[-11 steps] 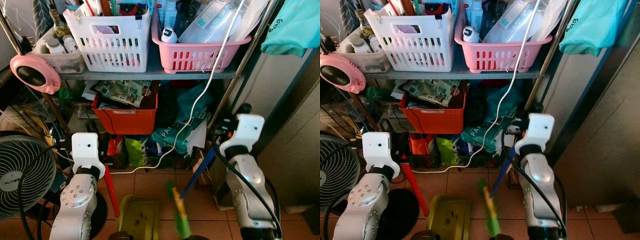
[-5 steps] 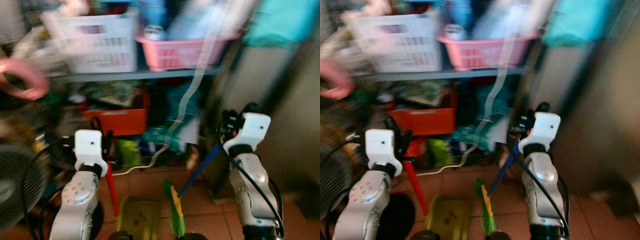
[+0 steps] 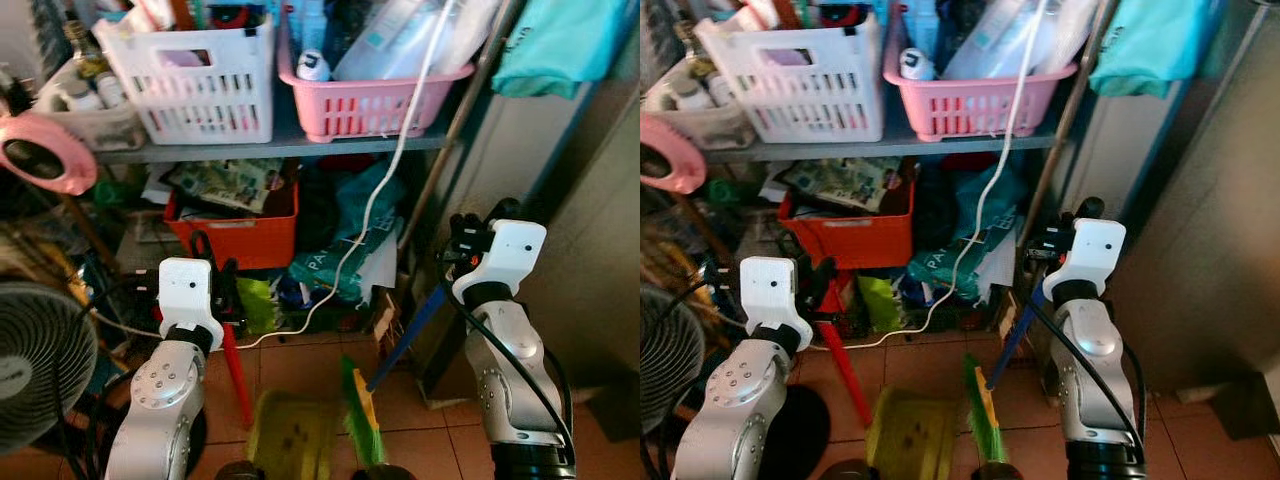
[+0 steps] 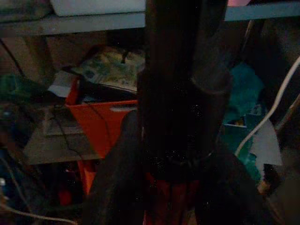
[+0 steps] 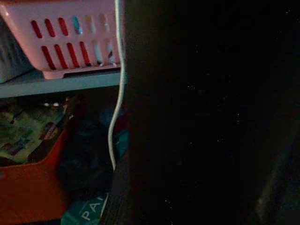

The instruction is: Sweep floor

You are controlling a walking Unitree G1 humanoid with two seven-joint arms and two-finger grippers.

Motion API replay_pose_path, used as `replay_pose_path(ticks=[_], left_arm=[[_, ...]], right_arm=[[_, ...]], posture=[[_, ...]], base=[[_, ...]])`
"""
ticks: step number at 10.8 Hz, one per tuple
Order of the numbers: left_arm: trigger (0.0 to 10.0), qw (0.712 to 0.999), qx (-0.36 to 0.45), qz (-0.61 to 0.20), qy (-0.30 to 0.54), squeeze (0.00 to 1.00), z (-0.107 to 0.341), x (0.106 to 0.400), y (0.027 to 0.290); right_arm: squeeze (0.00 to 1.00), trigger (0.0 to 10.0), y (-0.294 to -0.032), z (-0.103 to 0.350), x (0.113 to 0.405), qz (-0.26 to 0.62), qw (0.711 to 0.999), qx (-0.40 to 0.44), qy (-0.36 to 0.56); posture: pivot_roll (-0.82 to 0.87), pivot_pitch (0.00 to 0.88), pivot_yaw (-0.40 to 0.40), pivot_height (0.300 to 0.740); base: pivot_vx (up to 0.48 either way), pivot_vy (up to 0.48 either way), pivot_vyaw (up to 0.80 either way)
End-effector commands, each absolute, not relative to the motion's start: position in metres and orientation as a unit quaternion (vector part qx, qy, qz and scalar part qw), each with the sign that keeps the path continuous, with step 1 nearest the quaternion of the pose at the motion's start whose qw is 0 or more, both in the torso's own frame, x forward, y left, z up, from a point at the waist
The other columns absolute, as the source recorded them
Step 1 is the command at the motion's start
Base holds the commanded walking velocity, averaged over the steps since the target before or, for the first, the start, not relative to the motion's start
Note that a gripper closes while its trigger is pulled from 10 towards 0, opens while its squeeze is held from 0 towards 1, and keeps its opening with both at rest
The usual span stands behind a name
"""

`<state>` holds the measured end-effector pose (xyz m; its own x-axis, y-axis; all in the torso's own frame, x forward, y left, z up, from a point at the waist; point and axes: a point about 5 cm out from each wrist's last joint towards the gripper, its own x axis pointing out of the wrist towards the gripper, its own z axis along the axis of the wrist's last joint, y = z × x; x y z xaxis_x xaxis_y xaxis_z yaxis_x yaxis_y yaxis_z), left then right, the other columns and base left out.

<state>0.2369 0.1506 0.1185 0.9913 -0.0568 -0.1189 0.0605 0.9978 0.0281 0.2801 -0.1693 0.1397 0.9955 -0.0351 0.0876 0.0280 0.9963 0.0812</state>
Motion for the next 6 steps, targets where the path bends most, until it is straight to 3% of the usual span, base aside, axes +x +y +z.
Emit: replay_pose_path(ticks=[1, 6], left_arm=[[10.0, 0.999, 0.021, -0.027, 0.026, 0.0, 0.1334, 0.2422, 0.1514], [10.0, 0.999, 0.016, -0.041, 0.03, 0.0, 0.1331, 0.242, 0.1475]], right_arm=[[0.0, 10.0, -0.1663, 0.1445, 0.2836, -0.01, 0.998, 0.041, -0.05], [0.0, 10.0, -0.1683, 0.143, 0.2821, -0.013, 0.998, 0.046, -0.042]], posture=[[0.02, 0.0, 0.016, 0.74], [0.01, 0.008, 0.025, 0.74]], base=[[0.0, 0.0, 0.0], [0.0, 0.0, -0.1]])
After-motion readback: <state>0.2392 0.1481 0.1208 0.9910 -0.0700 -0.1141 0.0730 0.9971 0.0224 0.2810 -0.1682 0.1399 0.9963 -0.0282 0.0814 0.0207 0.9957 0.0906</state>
